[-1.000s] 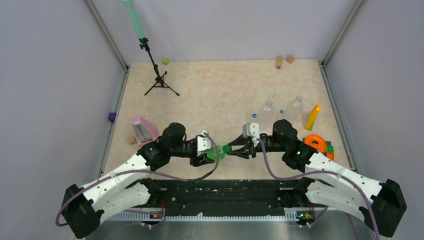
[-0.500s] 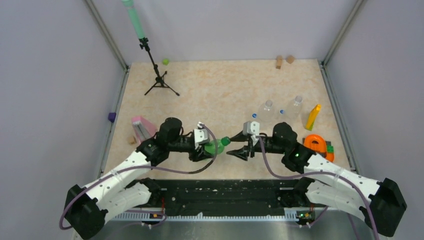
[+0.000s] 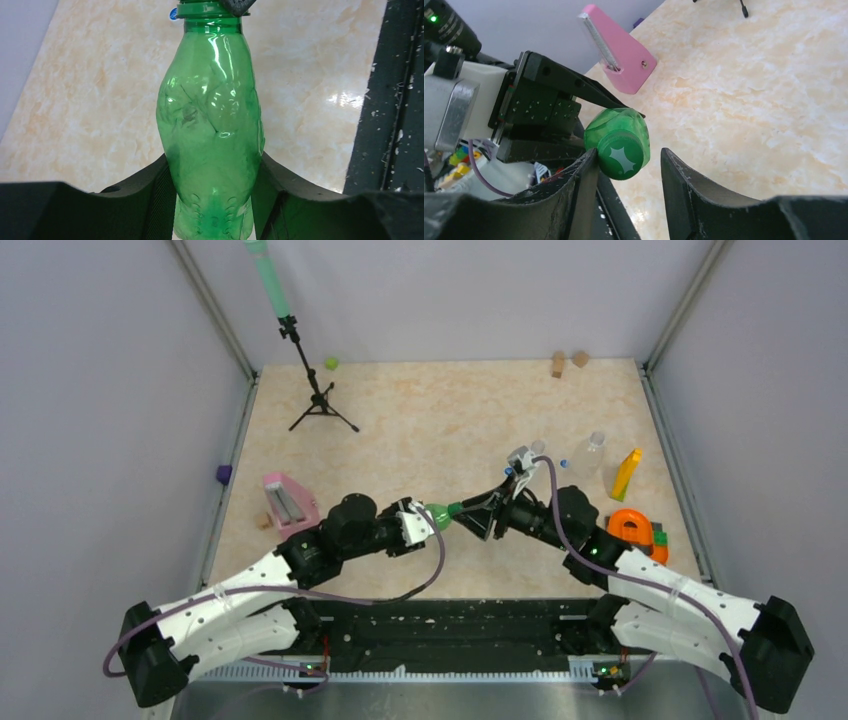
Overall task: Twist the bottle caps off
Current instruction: Unscrew the bottle cap from the plastic bottle.
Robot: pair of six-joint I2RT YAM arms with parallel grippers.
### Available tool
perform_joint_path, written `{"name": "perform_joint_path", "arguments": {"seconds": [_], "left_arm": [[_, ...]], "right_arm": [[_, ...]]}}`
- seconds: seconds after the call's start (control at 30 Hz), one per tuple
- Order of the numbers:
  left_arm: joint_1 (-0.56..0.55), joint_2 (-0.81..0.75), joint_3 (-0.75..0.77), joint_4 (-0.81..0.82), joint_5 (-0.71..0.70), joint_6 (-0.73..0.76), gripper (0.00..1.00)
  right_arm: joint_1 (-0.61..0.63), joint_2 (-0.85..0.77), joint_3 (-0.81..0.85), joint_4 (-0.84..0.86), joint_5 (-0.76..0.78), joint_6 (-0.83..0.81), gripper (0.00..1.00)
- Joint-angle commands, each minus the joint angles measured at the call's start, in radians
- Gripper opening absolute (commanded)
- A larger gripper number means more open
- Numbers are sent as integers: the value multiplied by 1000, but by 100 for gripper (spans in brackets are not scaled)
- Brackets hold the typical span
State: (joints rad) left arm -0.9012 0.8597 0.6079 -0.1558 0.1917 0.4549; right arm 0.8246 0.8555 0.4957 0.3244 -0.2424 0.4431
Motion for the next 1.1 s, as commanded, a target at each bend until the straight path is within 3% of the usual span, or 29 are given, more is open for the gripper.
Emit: {"name": "perform_joint_path", "arguments": {"seconds": [0.0, 0.07, 0.17, 0.27, 0.4, 0.8, 0.87, 0.97, 1.07], "left_arm": [[-25, -14, 5, 59, -77, 40, 0], [-27, -16, 1, 58, -77, 47, 0], [-28, -20, 0, 50, -76, 53, 0], [-28, -18, -1, 41, -74, 55, 0], [-28, -8, 0, 40, -73, 53, 0], [-28, 2, -7, 52, -89, 30, 0], [-28, 1, -8, 50, -90, 31, 0], [-28, 4, -8, 50, -89, 29, 0], [-28, 9, -6, 51, -83, 27, 0]], "right_arm": [[5, 43, 42, 51, 60, 138, 44], [6, 52, 28, 83, 56, 154, 43], [5, 52, 10, 132, 58, 164, 33], [4, 47, 9, 145, 61, 168, 44], [4, 49, 8, 155, 61, 178, 47], [4, 56, 20, 87, -9, 151, 34], [4, 37, 18, 77, -7, 144, 35], [4, 18, 18, 57, -7, 133, 47], [4, 2, 15, 51, -6, 131, 47]]}}
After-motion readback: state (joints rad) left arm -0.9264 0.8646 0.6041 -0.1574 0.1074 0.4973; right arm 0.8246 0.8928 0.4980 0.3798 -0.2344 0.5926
